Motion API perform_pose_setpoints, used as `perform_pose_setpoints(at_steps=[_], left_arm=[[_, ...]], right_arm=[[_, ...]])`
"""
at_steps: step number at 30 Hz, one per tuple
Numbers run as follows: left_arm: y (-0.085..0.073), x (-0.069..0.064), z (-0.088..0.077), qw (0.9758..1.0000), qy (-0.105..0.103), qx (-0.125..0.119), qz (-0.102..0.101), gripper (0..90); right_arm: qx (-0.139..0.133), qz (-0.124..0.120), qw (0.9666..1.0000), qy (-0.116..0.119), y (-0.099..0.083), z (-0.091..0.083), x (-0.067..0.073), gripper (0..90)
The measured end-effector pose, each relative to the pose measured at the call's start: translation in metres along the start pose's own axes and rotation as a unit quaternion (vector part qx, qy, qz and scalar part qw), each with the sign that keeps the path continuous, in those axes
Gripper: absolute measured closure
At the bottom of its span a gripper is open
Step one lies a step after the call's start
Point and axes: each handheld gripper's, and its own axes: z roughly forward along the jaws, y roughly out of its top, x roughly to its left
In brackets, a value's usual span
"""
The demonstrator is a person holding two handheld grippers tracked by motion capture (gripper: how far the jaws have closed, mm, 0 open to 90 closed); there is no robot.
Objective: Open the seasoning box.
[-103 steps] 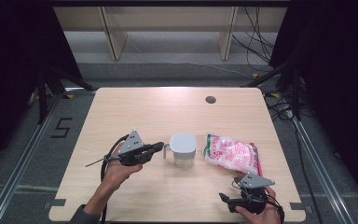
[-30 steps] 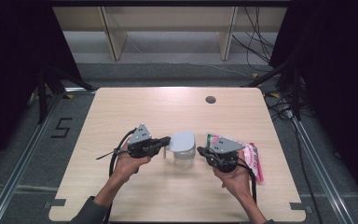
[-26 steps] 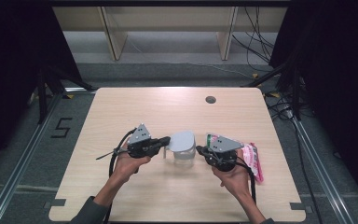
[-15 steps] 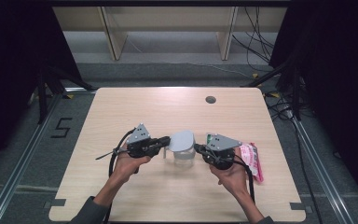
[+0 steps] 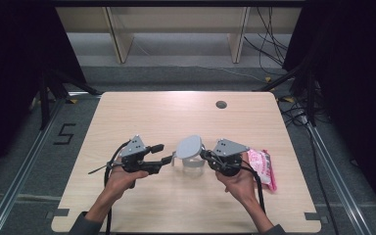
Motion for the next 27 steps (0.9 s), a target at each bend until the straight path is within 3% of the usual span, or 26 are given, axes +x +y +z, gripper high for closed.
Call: perform_pose_setpoints(at_steps=[10,16,20,27], left_arm=[[-0.013,0.004,-0.013,0.9997,0.026,0.001,0.001,37.4],[-0.016,0.003,-0.015,0.9997,0.026,0.004,0.002,37.0],[-0.019,0.002,-0.014,0.9993,0.033,0.015,0.013,36.1],[-0.021,-0.001,-0.015,0.9994,0.028,0.016,0.014,35.7]], right_arm=[[0.004,-0.004,0.9999,0.01,0.014,0.013,0.009,90.0],[-0.006,-0.028,0.9995,0.009,0.023,0.019,0.015,90.0],[-0.004,-0.035,0.9993,0.011,0.026,0.021,0.018,90.0],[-0.002,-0.048,0.9987,0.015,0.031,0.03,0.028,90.0]])
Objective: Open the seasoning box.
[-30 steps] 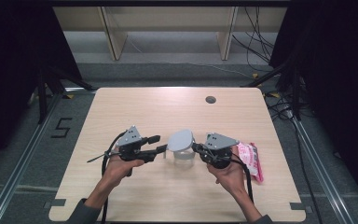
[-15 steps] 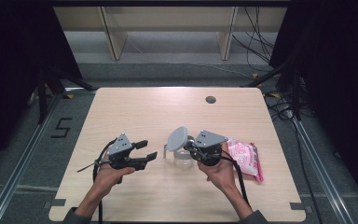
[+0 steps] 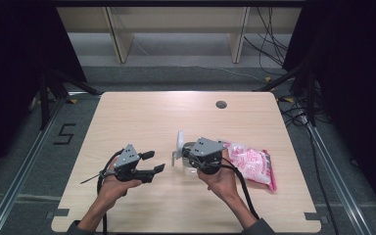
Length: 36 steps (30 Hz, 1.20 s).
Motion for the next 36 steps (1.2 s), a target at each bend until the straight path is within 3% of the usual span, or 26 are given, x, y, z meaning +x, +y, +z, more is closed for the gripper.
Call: perform_pose_setpoints(at_steps=[2,9,18,25,26,27,28,30,31,34,36], left_arm=[[0.0,0.0,-0.002,1.0,0.002,-0.002,-0.004,35.5],[0.001,-0.004,-0.005,1.0,0.0,-0.006,-0.007,34.4],[0.0,-0.004,-0.004,0.9999,-0.005,-0.001,-0.009,33.8],[0.0,-0.004,-0.004,0.9999,-0.005,0.001,-0.012,33.2],[0.0,-0.003,-0.004,0.9999,-0.006,0.0,-0.009,33.1],[0.0,-0.003,-0.005,0.9999,-0.006,-0.004,-0.011,33.0],[0.0,-0.003,-0.005,0.9999,-0.006,-0.004,-0.011,33.1],[0.001,-0.004,-0.006,0.9999,-0.003,-0.004,-0.013,33.0],[0.001,-0.003,-0.006,1.0,-0.006,-0.003,0.0,33.0],[0.001,-0.004,-0.006,1.0,-0.003,0.0,-0.008,32.9],[0.0,-0.004,-0.005,0.9999,-0.007,-0.002,-0.01,32.9]], right_arm=[[0.001,-0.009,0.9999,0.005,0.0,0.0,0.0,90.0],[-0.004,0.015,0.9999,-0.007,-0.006,-0.012,-0.014,88.5],[0.014,0.049,0.9976,-0.046,-0.041,-0.05,-0.06,79.3],[0.034,0.115,0.9901,-0.073,-0.067,-0.069,-0.092,65.1],[0.028,0.115,0.9893,-0.085,-0.072,-0.073,-0.096,65.2],[0.037,0.13,0.9874,-0.082,-0.078,-0.08,-0.101,65.6],[0.037,0.123,0.9873,-0.094,-0.083,-0.084,-0.104,66.4],[0.042,0.134,0.9854,-0.096,-0.087,-0.087,-0.105,67.1],[0.05,0.144,0.9829,-0.103,-0.096,-0.093,-0.11,71.8],[0.052,0.15,0.9814,-0.108,-0.104,-0.1,-0.113,78.3],[0.059,0.158,0.9785,-0.118,-0.11,-0.107,-0.117,82.4]])
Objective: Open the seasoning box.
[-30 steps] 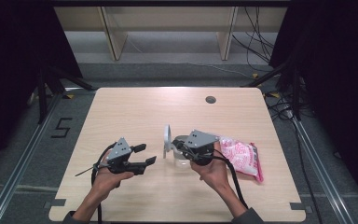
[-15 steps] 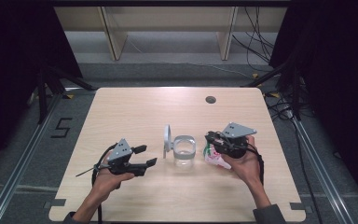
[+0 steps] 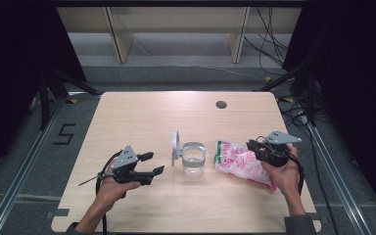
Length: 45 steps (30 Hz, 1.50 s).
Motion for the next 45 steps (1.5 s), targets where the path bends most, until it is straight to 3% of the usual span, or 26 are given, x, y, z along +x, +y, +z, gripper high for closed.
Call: perform_pose_setpoints(at_steps=[5,15,19,20,25,27,28,29,30,31,32,33,34,38,39,42,43,44,45], left_arm=[[-0.001,0.0,0.001,1.0,0.0,0.001,-0.001,33.2],[-0.001,0.0,0.001,1.0,0.0,0.006,0.003,33.3],[-0.001,-0.001,0.002,1.0,0.0,0.007,0.002,33.4],[-0.001,-0.001,0.002,1.0,-0.001,0.005,0.0,33.4],[-0.001,-0.001,0.001,1.0,-0.001,0.006,0.005,33.3],[-0.001,-0.001,0.001,1.0,0.0,0.007,0.001,33.2],[-0.001,-0.001,0.001,1.0,0.002,0.007,0.001,33.2],[-0.001,-0.001,0.001,1.0,0.002,0.007,0.001,33.1],[-0.002,-0.001,0.001,1.0,0.0,0.007,0.002,33.1],[-0.002,-0.001,0.001,1.0,0.0,0.007,0.003,33.1],[-0.002,-0.001,0.001,1.0,0.002,0.007,0.001,33.1],[-0.002,-0.001,0.001,1.0,0.002,0.007,0.001,33.1],[-0.002,-0.001,0.001,1.0,0.002,0.006,0.001,33.1],[-0.001,0.0,0.0,1.0,0.0,0.002,0.001,33.1],[-0.001,0.0,-0.001,1.0,0.003,0.004,0.003,33.1],[-0.001,0.001,-0.002,0.9999,0.001,0.001,0.01,33.1],[-0.001,0.0,-0.002,1.0,0.003,0.002,-0.001,33.1],[-0.001,0.001,-0.002,1.0,0.002,0.002,0.002,33.1],[-0.001,0.001,-0.002,1.0,0.002,0.002,0.002,33.1]], right_arm=[[0.007,0.01,0.9991,-0.041,-0.015,-0.008,-0.022,90.0],[0.039,0.015,0.9968,-0.069,-0.029,-0.001,-0.036,90.0],[0.049,0.022,0.9965,-0.064,-0.031,0.006,-0.04,90.0],[0.05,0.008,0.9965,-0.066,-0.032,0.008,-0.041,90.0],[0.059,-0.005,0.9966,-0.056,-0.034,0.016,-0.045,90.0],[0.067,0.017,0.9958,-0.06,-0.036,0.015,-0.047,90.0],[0.067,0.017,0.9958,-0.06,-0.036,0.015,-0.047,90.0],[0.066,0.001,0.9963,-0.055,-0.038,0.016,-0.05,90.0],[0.072,0.013,0.9953,-0.063,-0.038,0.016,-0.049,90.0],[0.076,0.008,0.9952,-0.061,-0.039,0.017,-0.05,90.0],[0.085,0.031,0.9945,-0.053,-0.04,0.018,-0.049,90.0],[0.085,0.031,0.9945,-0.053,-0.04,0.018,-0.049,90.0],[0.094,0.015,0.9942,-0.051,-0.041,0.018,-0.051,90.0],[0.096,0.028,0.9941,-0.044,-0.039,0.016,-0.048,90.0],[0.086,0.017,0.9952,-0.044,-0.04,0.016,-0.048,90.0],[0.092,0.016,0.9952,-0.03,-0.042,0.009,-0.046,90.0],[0.092,0.016,0.9952,-0.03,-0.042,0.009,-0.046,90.0],[0.097,0.03,0.9944,-0.027,-0.042,0.007,-0.043,90.0],[0.091,0.019,0.9953,-0.025,-0.044,0.008,-0.044,90.0]])
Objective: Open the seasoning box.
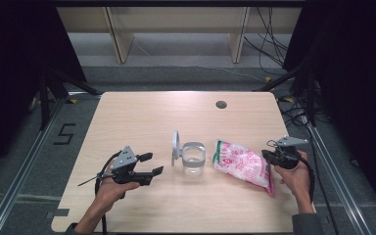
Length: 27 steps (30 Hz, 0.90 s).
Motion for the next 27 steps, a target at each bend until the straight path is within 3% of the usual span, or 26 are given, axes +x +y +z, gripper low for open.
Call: perform_pose_setpoints(at_steps=[4,5,6,10,13,14,17,18,19,21,27], left_arm=[[0.0,-0.002,-0.002,1.0,0.001,0.0,0.0,33.2],[0.0,-0.001,-0.002,1.0,-0.004,-0.005,0.0,33.2],[0.001,-0.001,-0.004,1.0,0.003,-0.001,0.001,33.2],[0.0,0.002,-0.005,1.0,0.008,-0.003,-0.002,33.2],[0.0,0.001,-0.005,1.0,0.004,-0.006,-0.001,33.3],[0.001,0.001,-0.006,1.0,0.007,-0.003,0.002,33.4],[0.001,0.001,-0.006,1.0,0.005,-0.006,0.001,33.4],[0.002,0.001,-0.006,1.0,0.007,-0.006,0.001,33.4],[0.002,0.001,-0.006,1.0,0.005,-0.007,0.001,33.4],[0.002,0.001,-0.007,0.9999,0.005,-0.01,-0.002,33.4],[0.002,0.002,-0.009,0.9999,0.01,-0.007,-0.001,33.4]], right_arm=[[0.007,-0.006,1.0,0.002,-0.001,-0.003,0.005,90.0],[0.008,0.014,0.9998,0.006,-0.003,-0.005,0.01,90.0],[0.011,-0.001,0.9999,0.004,-0.004,-0.007,0.009,90.0],[0.011,0.018,0.9997,0.008,-0.013,-0.017,0.02,90.0],[0.005,0.011,0.9999,0.008,-0.017,-0.022,0.022,90.0],[0.01,0.034,0.9991,0.024,-0.021,-0.027,0.027,90.0],[0.004,0.025,0.9995,0.019,-0.025,-0.03,0.031,90.0],[0.009,0.043,0.999,0.013,-0.027,-0.033,0.037,90.0],[0.003,0.013,0.9998,0.015,-0.029,-0.033,0.035,90.0],[0.007,0.026,0.9995,0.017,-0.03,-0.038,0.042,90.0],[0.005,0.005,1.0,-0.005,-0.037,-0.048,0.06,90.0]])
